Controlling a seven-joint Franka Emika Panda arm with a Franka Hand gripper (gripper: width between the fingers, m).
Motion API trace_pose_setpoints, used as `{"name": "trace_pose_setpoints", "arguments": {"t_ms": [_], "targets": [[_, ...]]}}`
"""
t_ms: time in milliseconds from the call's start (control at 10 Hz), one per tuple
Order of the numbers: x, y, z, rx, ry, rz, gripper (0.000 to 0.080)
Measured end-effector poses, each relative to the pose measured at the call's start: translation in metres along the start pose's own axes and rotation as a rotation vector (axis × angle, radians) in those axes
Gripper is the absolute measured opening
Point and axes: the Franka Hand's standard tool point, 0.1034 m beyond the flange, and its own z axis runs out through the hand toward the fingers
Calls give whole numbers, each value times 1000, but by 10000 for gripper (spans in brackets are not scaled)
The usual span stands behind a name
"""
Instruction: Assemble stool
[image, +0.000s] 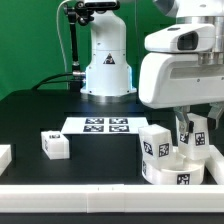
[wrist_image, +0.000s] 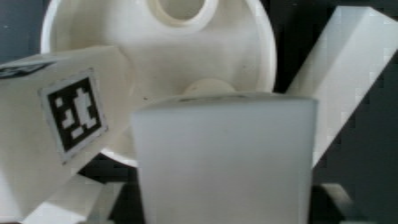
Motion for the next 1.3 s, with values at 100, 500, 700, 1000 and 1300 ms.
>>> {"name": "trace_pose_setpoints", "arguments": {"t_ms": [100, 500, 700, 1000, 1300], "targets": [[0, 0, 0, 1, 0, 98, 337], [0, 1, 1, 9, 21, 434, 338], [2, -2, 2, 24, 29, 705, 338], [2, -6, 2, 69, 14, 1101, 338], [2, -10, 3, 87, -7, 1411, 338]]}}
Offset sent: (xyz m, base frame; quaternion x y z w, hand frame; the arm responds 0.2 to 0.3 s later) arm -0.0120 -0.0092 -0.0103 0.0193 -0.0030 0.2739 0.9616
